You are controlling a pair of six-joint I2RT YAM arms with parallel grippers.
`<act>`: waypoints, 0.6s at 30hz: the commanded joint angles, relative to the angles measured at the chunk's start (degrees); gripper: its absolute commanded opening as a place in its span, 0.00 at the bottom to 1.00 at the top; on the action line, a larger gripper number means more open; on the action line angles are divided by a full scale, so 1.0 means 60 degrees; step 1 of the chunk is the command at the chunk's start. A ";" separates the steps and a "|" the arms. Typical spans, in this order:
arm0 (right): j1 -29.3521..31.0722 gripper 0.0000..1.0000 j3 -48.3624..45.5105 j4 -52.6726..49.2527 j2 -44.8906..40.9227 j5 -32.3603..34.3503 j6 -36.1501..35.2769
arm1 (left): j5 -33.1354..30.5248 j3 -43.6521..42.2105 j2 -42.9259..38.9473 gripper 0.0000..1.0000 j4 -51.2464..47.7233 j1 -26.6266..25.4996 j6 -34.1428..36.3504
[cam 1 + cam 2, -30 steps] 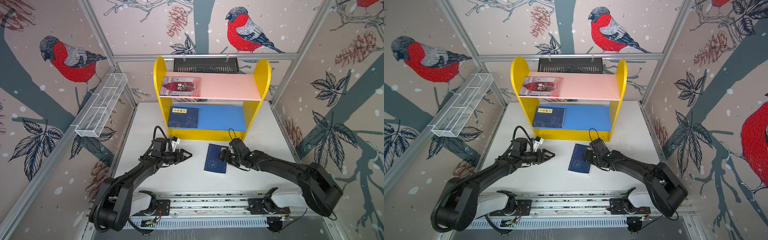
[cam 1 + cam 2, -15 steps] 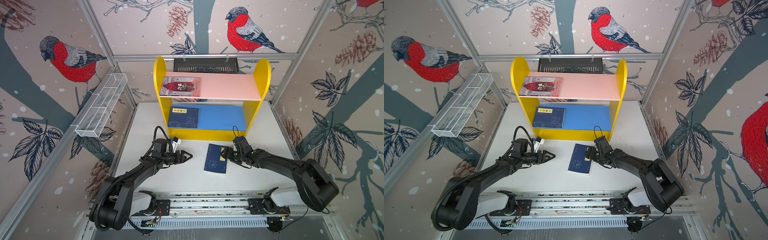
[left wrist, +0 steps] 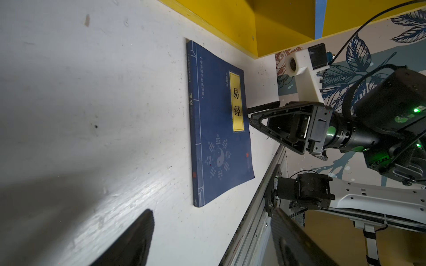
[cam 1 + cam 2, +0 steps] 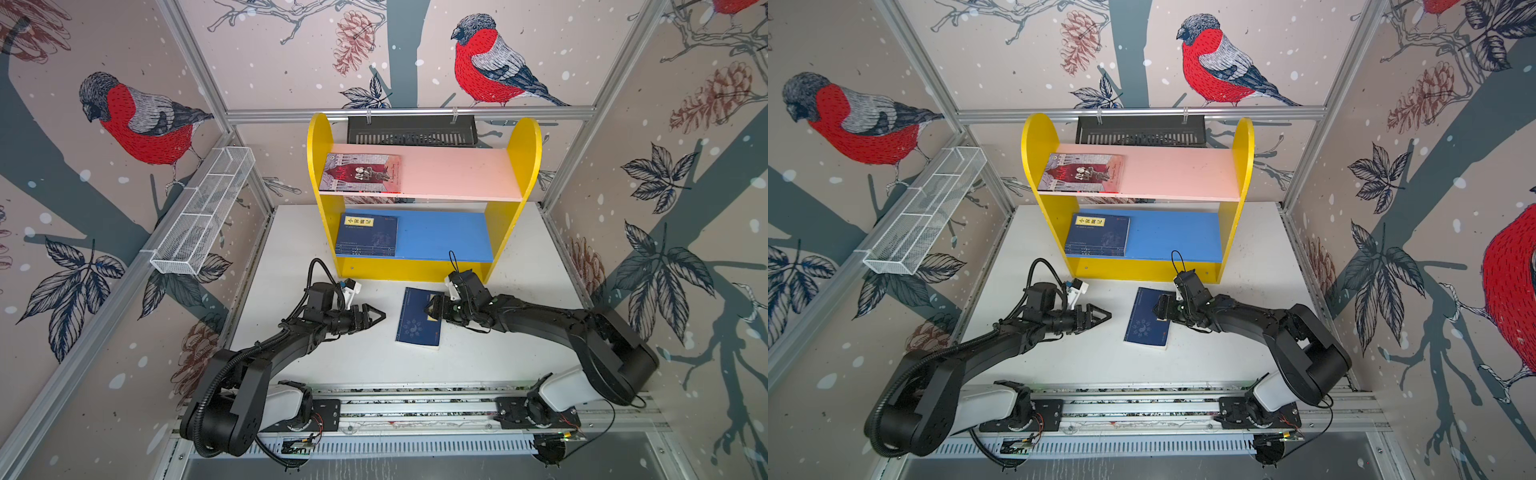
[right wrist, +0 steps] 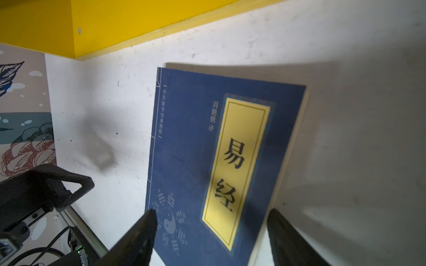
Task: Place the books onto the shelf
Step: 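Push the paperback toward the left gripper with the right gripper while the left closes in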
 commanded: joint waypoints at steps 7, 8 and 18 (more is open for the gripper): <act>0.0285 0.75 0.0700 -0.0427 0.0662 0.0405 -0.0164 | -0.0284 0.0021 0.0199 0.85 0.0027 0.0063 0.0361; 0.0275 0.75 0.0677 -0.0431 0.0694 0.0400 -0.0170 | -0.0263 0.0020 0.0271 0.85 0.0040 0.0062 0.0304; 0.0444 0.71 0.0136 0.0596 0.0704 -0.0547 0.0133 | -0.0316 -0.0051 0.0402 0.83 0.0136 0.0069 0.0159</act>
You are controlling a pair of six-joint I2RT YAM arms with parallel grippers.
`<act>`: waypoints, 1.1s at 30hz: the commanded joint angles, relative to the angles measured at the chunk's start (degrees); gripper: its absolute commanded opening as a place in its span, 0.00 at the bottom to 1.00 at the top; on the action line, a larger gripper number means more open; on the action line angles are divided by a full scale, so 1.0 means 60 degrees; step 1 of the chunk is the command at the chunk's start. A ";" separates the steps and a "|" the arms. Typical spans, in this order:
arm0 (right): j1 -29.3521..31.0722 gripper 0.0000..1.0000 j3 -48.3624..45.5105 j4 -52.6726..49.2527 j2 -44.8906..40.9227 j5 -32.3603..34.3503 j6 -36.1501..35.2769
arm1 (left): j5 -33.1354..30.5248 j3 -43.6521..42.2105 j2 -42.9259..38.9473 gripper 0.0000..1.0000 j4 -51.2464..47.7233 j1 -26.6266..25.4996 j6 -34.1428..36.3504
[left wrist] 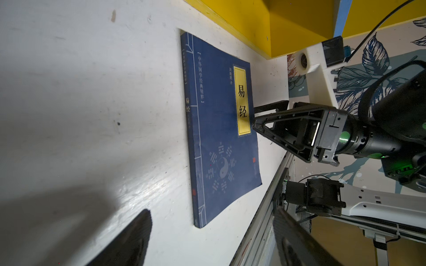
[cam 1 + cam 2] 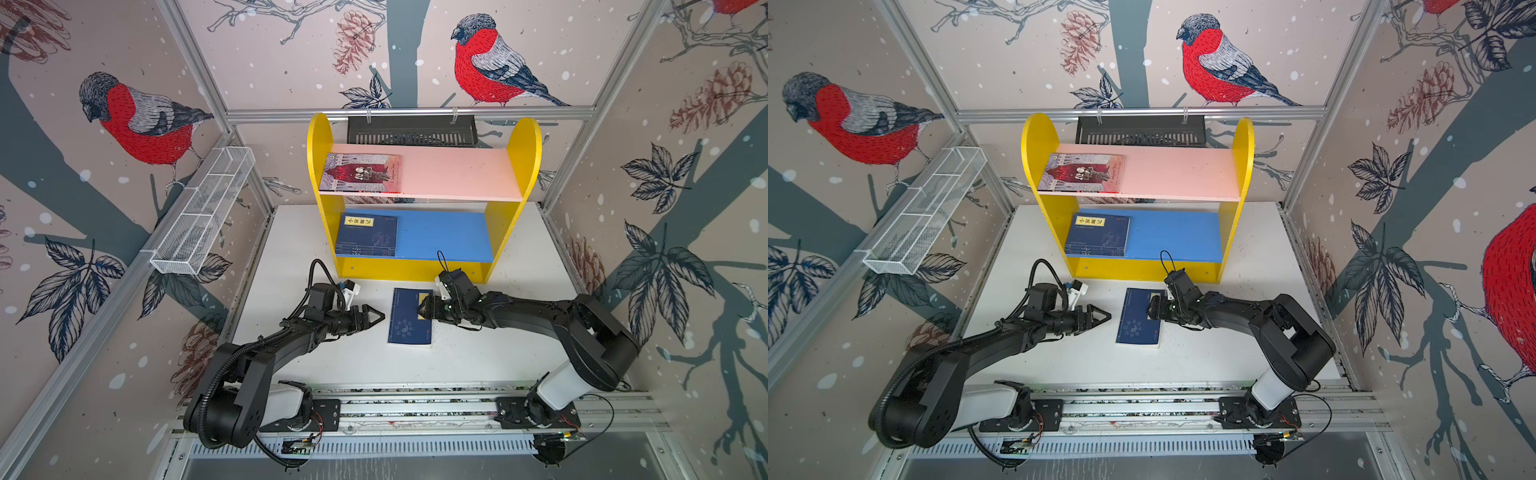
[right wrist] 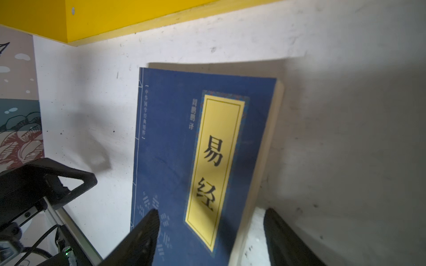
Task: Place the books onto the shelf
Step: 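Push the paperback toward the left gripper with the right gripper while the left closes in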
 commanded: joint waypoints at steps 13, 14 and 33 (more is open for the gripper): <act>0.0449 0.52 -0.0674 0.2348 -0.0029 -0.1505 0.1017 | -0.0236 -0.0160 0.0431 0.84 0.0222 -0.0011 -0.0049; 0.0464 0.52 -0.0712 0.2496 0.0011 -0.1561 0.1078 | -0.0235 -0.0160 0.0476 0.84 0.0217 -0.0022 -0.0054; 0.0482 0.44 -0.0518 0.2096 0.0288 -0.1180 0.1415 | 0.0176 -0.0276 0.0352 0.83 0.0634 -0.0244 -0.0367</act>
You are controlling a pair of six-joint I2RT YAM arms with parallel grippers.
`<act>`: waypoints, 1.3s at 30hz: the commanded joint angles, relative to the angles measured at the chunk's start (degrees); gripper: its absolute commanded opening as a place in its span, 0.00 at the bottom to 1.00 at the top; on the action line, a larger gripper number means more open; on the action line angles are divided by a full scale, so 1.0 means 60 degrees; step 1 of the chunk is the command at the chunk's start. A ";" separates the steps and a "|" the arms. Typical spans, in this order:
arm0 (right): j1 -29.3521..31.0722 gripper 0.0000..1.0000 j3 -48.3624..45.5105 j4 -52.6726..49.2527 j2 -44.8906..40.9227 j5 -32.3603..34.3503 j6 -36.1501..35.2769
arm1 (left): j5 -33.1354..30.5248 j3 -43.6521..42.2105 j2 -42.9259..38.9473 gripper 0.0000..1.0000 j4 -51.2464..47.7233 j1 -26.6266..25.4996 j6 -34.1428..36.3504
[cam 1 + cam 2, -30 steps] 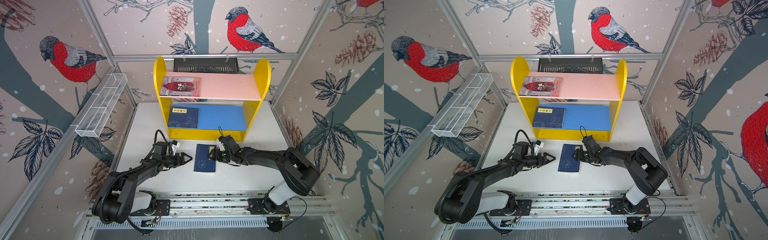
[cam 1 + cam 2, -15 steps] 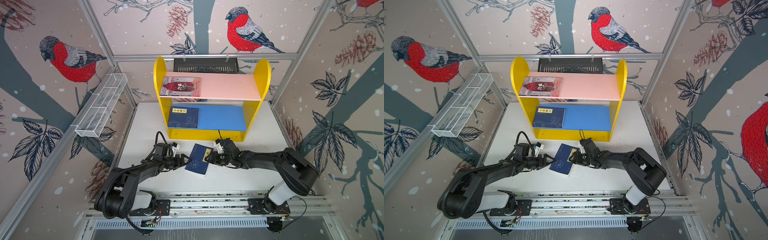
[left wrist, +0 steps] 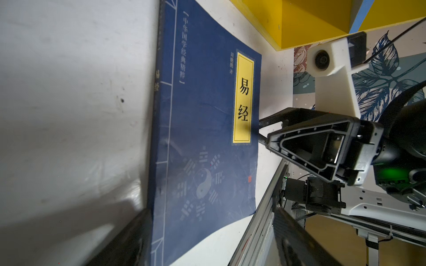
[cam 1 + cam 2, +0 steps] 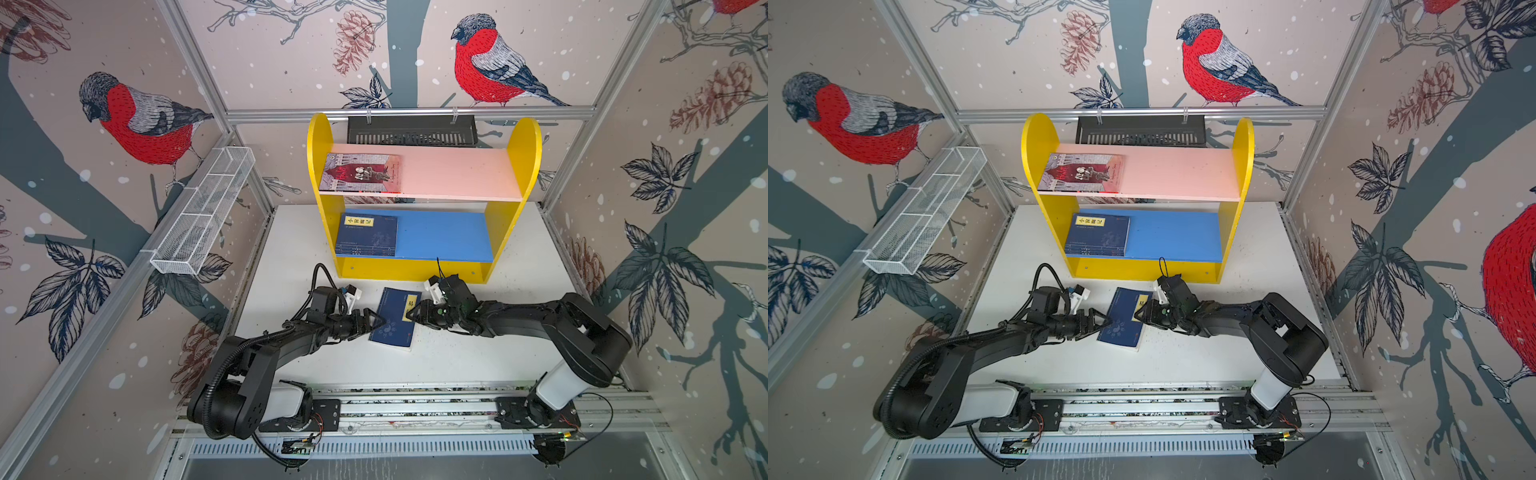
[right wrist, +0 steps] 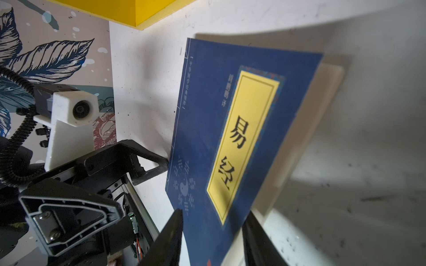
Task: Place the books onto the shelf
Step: 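Push the paperback toward the left gripper with the right gripper while the left closes in, then pinch the paperback's page edge with the right gripper, lifting it upright against the left gripper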
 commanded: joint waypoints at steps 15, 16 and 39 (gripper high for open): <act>0.0073 0.57 0.0383 -0.1390 0.0551 0.0621 -0.0063 | 0.0073 -0.0033 0.0043 0.83 0.0248 -0.0103 0.0030; 0.0078 0.58 0.0390 -0.1231 0.0645 0.0510 -0.0023 | 0.0066 -0.0045 0.0047 0.83 0.0254 -0.0121 0.0034; 0.0305 0.33 0.0983 -0.1887 0.0557 -0.0656 -0.1235 | -0.0202 0.0008 0.0020 0.83 0.0021 -0.0312 0.0195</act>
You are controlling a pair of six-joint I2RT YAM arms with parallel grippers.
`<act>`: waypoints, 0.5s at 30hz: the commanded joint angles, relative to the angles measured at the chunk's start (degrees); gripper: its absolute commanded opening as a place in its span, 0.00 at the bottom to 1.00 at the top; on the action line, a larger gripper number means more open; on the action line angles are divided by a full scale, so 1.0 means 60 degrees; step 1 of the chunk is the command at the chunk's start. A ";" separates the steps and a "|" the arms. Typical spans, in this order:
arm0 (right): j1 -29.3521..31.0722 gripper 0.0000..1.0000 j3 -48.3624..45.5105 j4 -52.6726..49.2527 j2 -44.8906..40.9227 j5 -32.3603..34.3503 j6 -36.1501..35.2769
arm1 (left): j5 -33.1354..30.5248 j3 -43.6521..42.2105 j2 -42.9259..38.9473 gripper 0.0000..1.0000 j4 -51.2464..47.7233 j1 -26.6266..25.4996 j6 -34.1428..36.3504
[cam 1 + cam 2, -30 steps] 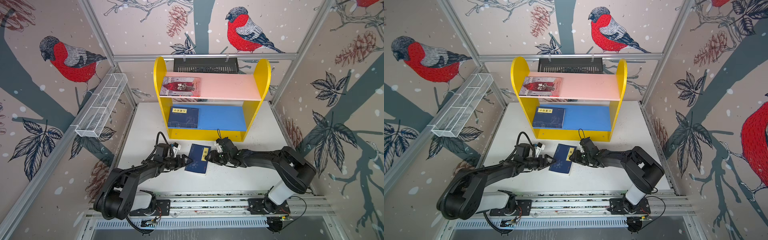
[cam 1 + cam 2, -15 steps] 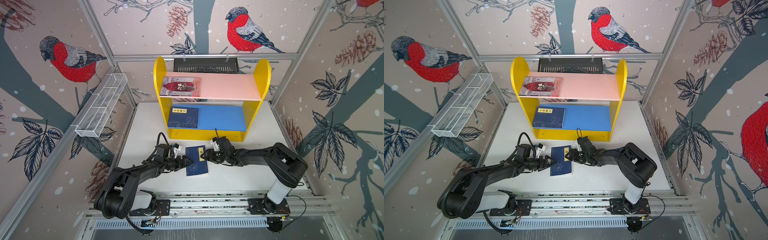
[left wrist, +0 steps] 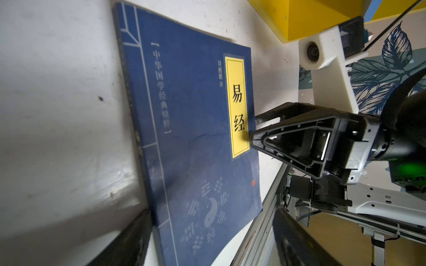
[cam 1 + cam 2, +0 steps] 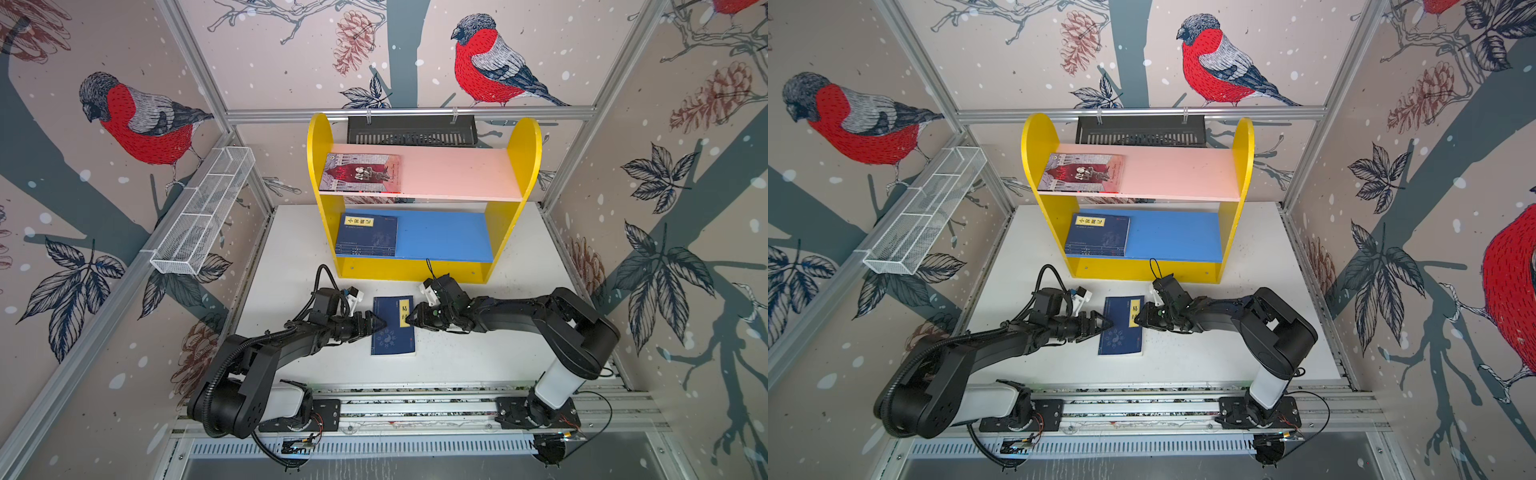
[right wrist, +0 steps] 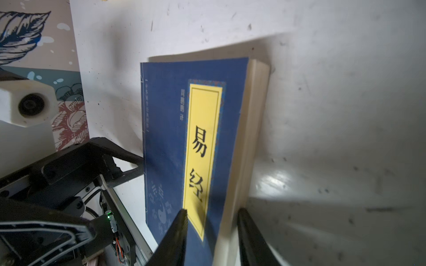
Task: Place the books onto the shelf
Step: 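Pinch the paperback's page edge with the right gripper, lifting it upright against the left gripper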
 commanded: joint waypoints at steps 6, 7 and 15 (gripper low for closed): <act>0.0105 0.26 0.0243 -0.0223 -0.0104 -0.0672 -0.0442 | 0.0003 0.0052 -0.0113 0.83 0.0075 -0.0019 0.0201; 0.0114 0.23 0.0243 -0.0228 -0.0135 -0.0646 -0.0444 | 0.0003 0.0056 -0.0130 0.83 0.0075 -0.0020 0.0202; 0.0106 0.20 0.0128 0.0153 -0.0495 -0.0894 -0.0364 | -0.0001 0.0039 -0.0213 0.83 0.0104 -0.0019 0.0188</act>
